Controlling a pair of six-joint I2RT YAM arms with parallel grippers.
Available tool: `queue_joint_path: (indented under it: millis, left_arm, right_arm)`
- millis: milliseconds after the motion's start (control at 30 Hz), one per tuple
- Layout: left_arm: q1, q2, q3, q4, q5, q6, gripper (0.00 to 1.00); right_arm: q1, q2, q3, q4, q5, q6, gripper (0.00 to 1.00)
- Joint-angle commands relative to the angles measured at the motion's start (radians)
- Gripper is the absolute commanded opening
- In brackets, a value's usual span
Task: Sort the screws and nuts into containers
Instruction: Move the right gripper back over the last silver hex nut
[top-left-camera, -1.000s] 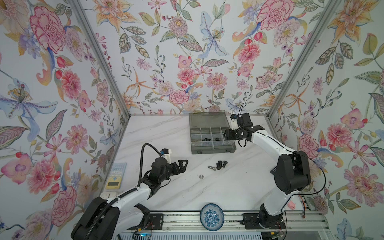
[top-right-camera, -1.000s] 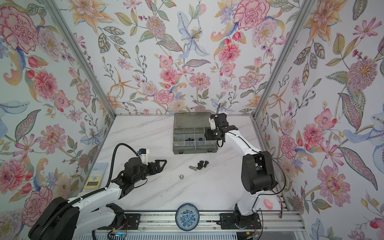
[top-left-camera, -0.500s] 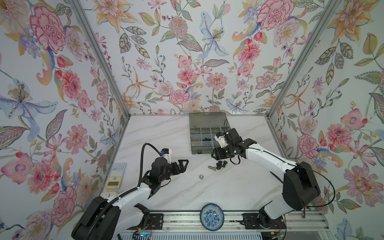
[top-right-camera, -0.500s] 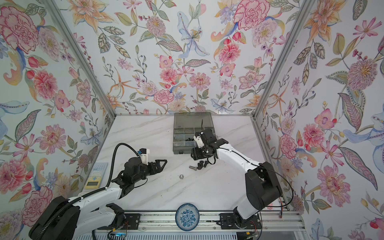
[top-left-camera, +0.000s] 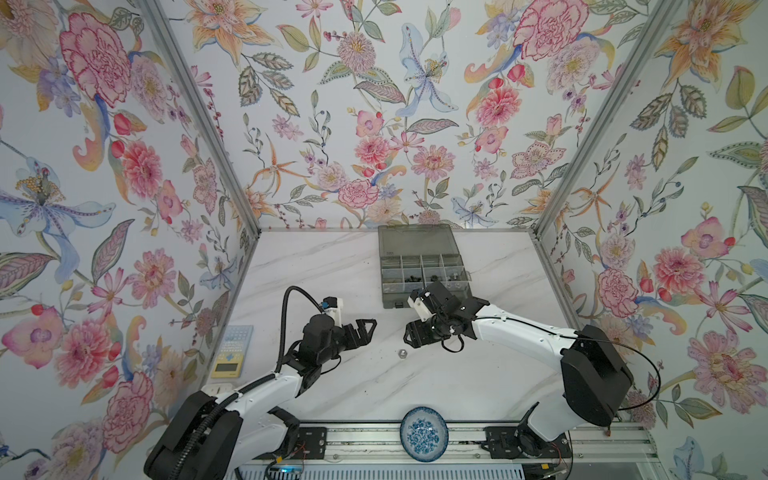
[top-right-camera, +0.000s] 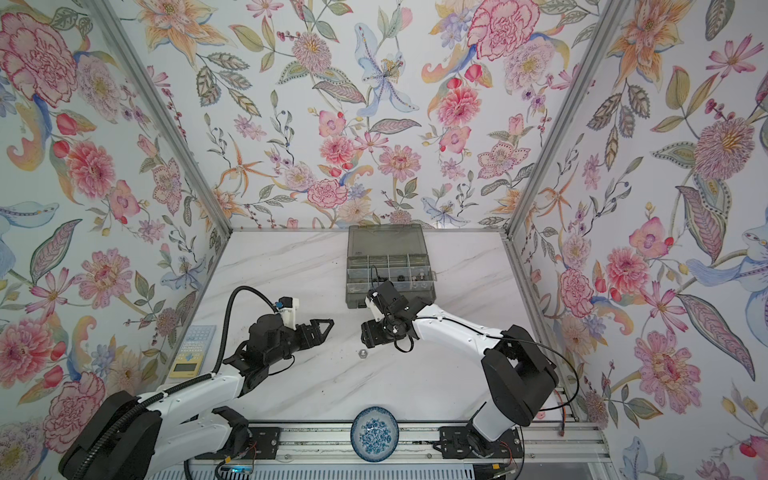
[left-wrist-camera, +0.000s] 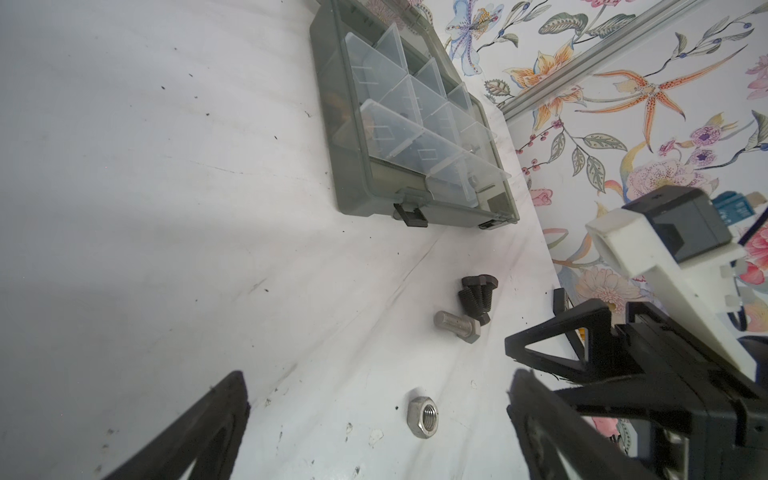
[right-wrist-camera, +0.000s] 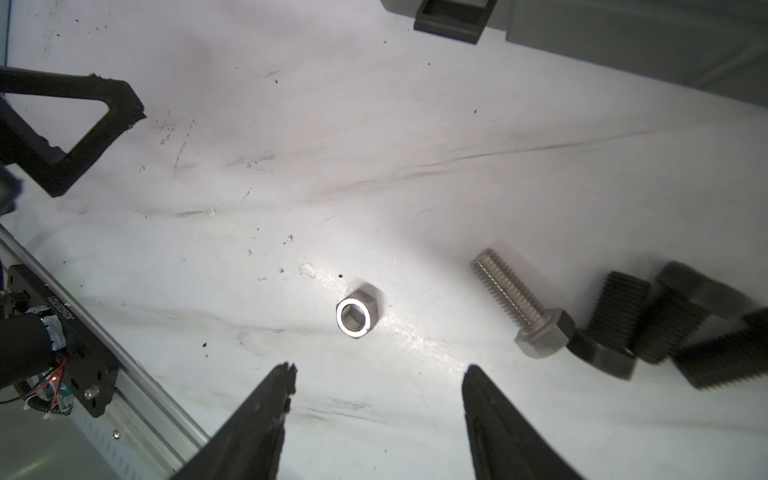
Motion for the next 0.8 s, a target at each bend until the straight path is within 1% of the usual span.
queue_joint_path:
  millis: [0,167,333,467,767]
  left_arm:
    - [0.016,0.006,-0.012,0.022,0.012,0.004,0.99]
    - [0.016,0.007,-0.017,0.030,0.013,0.003,0.99]
    - [0.020,0.018,-0.013,0.031,0.020,0.008,0.99]
    - [0.022,0.028,-0.018,0.040,0.026,0.009,0.99]
    - [0.034,0.018,-0.033,0.064,0.039,0.005,0.99]
  right_arm:
    - [0.022,0.031,0.005,0.005,0.032,0.054,0.68]
    - [0.059,0.061,0.010,0.005,0.065,0.149,0.67]
    - [0.104,0.100,0.036,0.005,0.088,0.200,0.67]
    - [0.128,0.140,0.059,0.003,0.097,0.211,0.67]
    - [0.133,0.177,0.064,0.003,0.112,0.208,0.67]
